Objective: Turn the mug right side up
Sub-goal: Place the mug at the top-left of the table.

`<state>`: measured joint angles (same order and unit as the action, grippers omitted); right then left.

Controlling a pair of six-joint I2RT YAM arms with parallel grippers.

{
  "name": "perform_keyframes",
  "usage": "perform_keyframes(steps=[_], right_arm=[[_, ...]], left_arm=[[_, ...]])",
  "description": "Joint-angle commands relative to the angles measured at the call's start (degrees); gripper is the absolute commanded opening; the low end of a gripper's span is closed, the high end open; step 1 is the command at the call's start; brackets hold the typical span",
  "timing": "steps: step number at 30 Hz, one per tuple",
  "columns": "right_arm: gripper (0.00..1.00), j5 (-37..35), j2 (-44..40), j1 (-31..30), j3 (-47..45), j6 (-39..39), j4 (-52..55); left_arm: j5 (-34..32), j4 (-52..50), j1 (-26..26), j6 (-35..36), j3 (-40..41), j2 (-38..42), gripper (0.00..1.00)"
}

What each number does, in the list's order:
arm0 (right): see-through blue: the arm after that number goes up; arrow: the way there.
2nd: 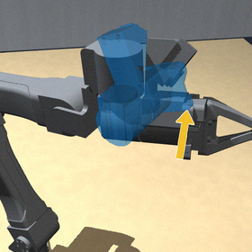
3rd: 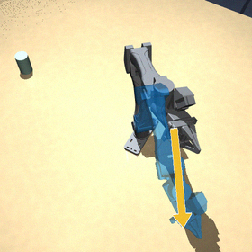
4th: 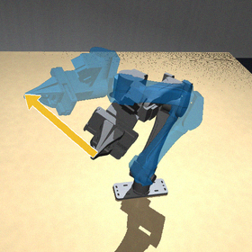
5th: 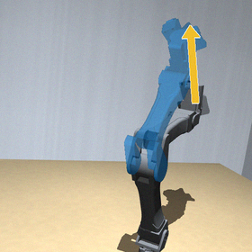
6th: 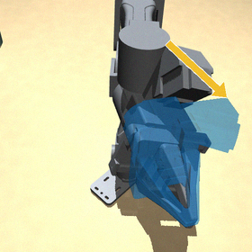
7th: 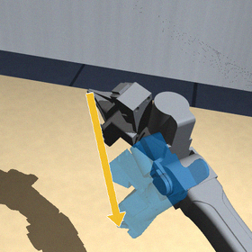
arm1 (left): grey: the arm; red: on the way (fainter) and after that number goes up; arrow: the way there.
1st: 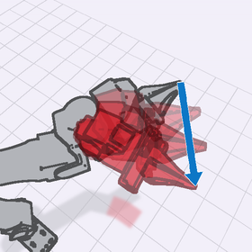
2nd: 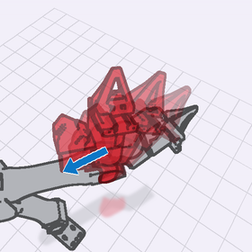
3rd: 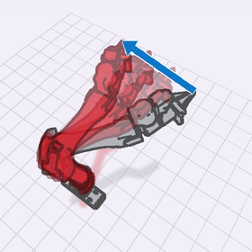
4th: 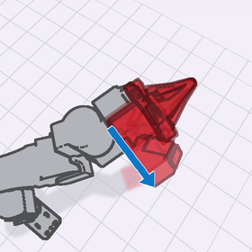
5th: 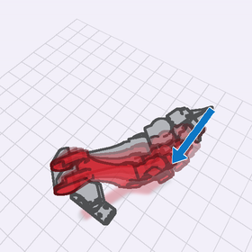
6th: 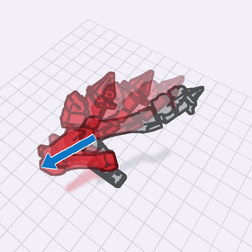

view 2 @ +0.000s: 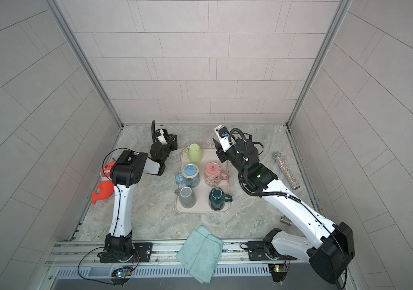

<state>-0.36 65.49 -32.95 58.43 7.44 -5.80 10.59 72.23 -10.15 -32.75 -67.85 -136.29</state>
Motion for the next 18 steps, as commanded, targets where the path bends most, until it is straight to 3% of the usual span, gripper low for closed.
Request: perform_keyframes(steps=[1, 7, 18], right_arm=[[0.40, -0.5, -1.9, 0.2, -0.8, -0.4, -0.3], [0.40, -0.6, -2.4, 0.2, -1.5, -0.6, -0.6], [0.40, -0.1, -2.8, 0.1, -2.7, -1.7, -1.7]], left_arm=[[1.2, 4.0, -0.1, -0.5, 1.1, 1.7, 0.35], [2.4, 4.0, -0.1, -1.8, 3.6, 3.3, 0.44], [4.9, 4.0, -0.3, -2.8, 9.3, 7.3, 0.47]])
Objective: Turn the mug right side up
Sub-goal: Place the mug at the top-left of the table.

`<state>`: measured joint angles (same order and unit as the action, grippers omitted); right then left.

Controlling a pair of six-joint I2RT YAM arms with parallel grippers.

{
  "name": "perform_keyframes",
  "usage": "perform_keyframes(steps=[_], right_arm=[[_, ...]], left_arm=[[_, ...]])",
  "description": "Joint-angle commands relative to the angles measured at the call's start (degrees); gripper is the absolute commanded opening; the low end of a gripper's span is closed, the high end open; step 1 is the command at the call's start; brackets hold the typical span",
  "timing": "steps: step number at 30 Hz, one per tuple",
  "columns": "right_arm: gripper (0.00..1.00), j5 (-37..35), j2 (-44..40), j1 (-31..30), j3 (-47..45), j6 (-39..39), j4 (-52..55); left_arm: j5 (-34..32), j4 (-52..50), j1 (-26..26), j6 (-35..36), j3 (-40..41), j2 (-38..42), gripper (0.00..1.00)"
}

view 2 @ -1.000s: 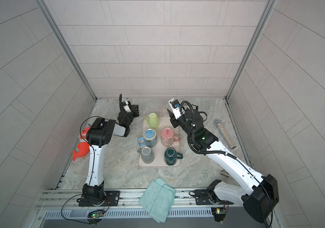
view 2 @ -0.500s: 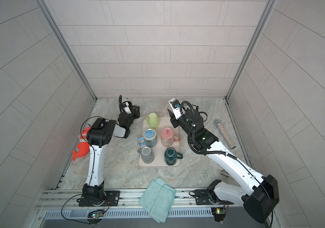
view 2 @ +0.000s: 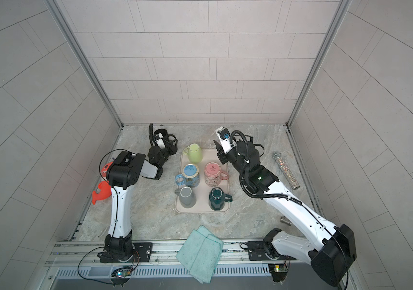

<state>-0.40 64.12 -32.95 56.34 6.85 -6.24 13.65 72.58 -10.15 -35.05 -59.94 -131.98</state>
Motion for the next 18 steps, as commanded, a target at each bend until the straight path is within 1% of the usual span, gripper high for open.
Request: perform_keyframes(steps=[1, 18], right_arm=[[0.40, 0.0, -1.6, 0.1, -0.7, -1.1, -1.3], [0.40, -0.8, -4.4, 0.2, -2.9, -1.9, -1.8]], left_arm=[[2.3, 3.6, -0.4, -0.8, 1.9, 3.4, 0.47], [5.7, 3.6, -0.5, -1.2, 8.3, 7.7, 0.48]])
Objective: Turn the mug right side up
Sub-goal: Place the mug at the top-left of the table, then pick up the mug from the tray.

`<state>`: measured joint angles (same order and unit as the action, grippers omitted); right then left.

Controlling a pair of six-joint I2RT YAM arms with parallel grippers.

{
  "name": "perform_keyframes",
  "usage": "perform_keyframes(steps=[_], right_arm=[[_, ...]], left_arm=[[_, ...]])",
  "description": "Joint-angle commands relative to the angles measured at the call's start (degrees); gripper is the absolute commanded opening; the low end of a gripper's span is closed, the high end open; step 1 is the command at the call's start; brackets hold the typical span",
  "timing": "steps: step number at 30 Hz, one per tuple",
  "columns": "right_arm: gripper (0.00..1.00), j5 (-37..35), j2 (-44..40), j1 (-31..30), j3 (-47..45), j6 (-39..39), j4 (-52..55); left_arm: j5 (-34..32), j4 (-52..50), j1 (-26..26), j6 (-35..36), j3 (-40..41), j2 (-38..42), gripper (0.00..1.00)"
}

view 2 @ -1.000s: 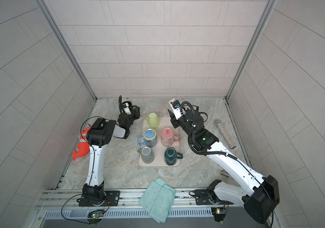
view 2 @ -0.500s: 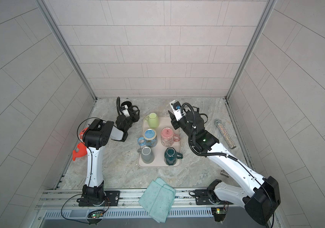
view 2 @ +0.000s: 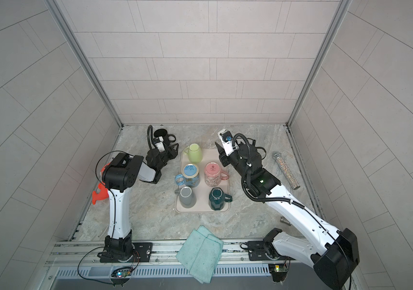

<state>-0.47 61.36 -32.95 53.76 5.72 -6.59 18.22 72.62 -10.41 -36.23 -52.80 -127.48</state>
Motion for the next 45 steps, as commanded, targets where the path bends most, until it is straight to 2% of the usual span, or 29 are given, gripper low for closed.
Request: perform_keyframes(steps=[1, 6, 10, 12, 14, 17, 20, 22, 27, 34, 36, 39, 43, 45], right_arm=[[0.40, -0.8, -1.8, 0.2, -0.5, -0.9, -1.6], [0.40, -0.8, -2.3, 0.1, -1.2, -1.5, -1.9], [0.40, -1.1, -3.1, 0.2, -1.5, -1.8, -1.6], [0.41, -1.3, -3.4, 0.2, -1.5, -1.9, -1.0], [0.41, -1.6, -3.9, 0.2, -1.5, -2.2, -0.5], [0.41, -1.7, -4.1, 0.2, -1.6, -2.6, 0.3], [0.41, -1.4, -4.5, 0.2, -1.6, -3.2, 1.1], [0.42, -1.2, -4.7, 0.3, -1.6, -3.6, 1.2], [0.42, 0.1, -4.0, 0.5, -0.5, -4.9, 2.5], [0.45, 3.9, -0.8, 1.7, 1.8, -7.8, 3.9], [0.46, 4.7, -0.2, 2.3, 2.4, -8.7, 4.3], [0.46, 6.2, 0.2, 3.2, 2.7, -9.6, 4.5], [0.47, 8.2, 0.3, 4.7, 2.7, -10.6, 4.6], [0.47, 9.1, 0.7, 5.5, 2.7, -11.3, 4.7]], left_arm=[[1.2, 3.6, -0.2, 0.0, 1.7, 3.9, 0.48], [3.0, 3.5, -0.3, -1.1, 4.2, 8.4, 0.48], [4.7, 2.9, -0.3, -4.8, 7.7, 14.3, 0.48], [6.1, 0.3, -0.2, -8.0, 8.7, 18.1, 0.48], [8.0, -6.9, -0.2, -10.4, 8.1, 22.2, 0.48], [9.8, -30.6, -0.1, -11.4, 1.9, 29.1, 0.42], [10.6, -64.3, 0.0, -5.8, -11.6, 32.9, 0.38], [10.7, -80.1, 0.1, -1.3, -20.2, 33.3, 0.38], [14.0, -107.2, 1.7, 0.5, -38.0, 30.5, 0.45], [20.4, -138.1, 2.9, 2.2, -58.1, 16.5, 0.46], [23.8, -143.1, 2.9, 1.2, -60.3, 12.1, 0.46], [28.8, -145.2, 2.8, -1.8, -59.6, 8.1, 0.46], [27.4, -143.4, 2.9, -6.3, -60.4, 6.6, 0.47], [27.7, -141.0, 3.2, -9.8, -60.9, 6.4, 0.54]])
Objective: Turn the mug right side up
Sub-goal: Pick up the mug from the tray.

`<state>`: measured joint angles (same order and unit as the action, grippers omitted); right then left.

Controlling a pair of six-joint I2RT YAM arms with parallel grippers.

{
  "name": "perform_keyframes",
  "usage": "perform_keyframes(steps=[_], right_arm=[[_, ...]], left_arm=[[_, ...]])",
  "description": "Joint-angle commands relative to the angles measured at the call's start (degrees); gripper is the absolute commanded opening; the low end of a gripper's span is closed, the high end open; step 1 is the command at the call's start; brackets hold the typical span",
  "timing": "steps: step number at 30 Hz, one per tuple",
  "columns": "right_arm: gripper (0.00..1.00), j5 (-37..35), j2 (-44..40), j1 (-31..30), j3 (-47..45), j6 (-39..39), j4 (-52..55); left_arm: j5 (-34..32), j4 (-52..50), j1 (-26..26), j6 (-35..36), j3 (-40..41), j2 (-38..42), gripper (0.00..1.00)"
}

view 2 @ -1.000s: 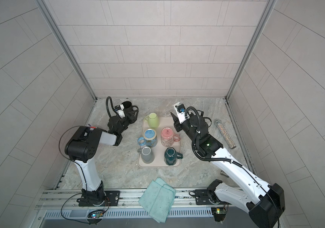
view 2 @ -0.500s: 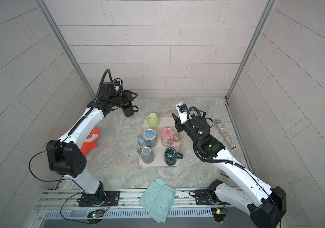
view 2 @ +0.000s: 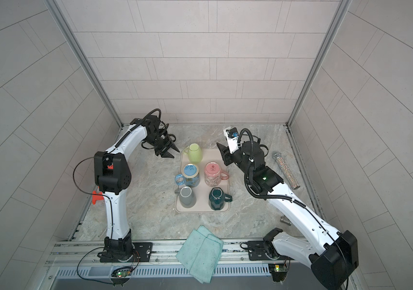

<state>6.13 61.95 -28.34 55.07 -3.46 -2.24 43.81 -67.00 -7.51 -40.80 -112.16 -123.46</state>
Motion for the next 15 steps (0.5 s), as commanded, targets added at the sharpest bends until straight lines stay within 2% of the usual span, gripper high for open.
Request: perform_keyframes(steps=[1, 11, 15], right_arm=[[0.48, 3.2, 0.4, 1.5, 1.5, -2.6, 0.4], [0.48, 7.6, 2.7, 4.7, 1.2, -6.6, -1.0], [0.48, 8.8, 3.3, 5.8, 0.7, -7.8, -1.7]], left_arm=[[2.2, -0.5, 0.5, -7.3, -1.8, 1.8, 0.56], [5.7, 8.4, 0.5, -24.5, -7.9, -5.6, 0.61], [5.5, 3.8, 0.7, -25.3, -13.4, -9.9, 0.65]])
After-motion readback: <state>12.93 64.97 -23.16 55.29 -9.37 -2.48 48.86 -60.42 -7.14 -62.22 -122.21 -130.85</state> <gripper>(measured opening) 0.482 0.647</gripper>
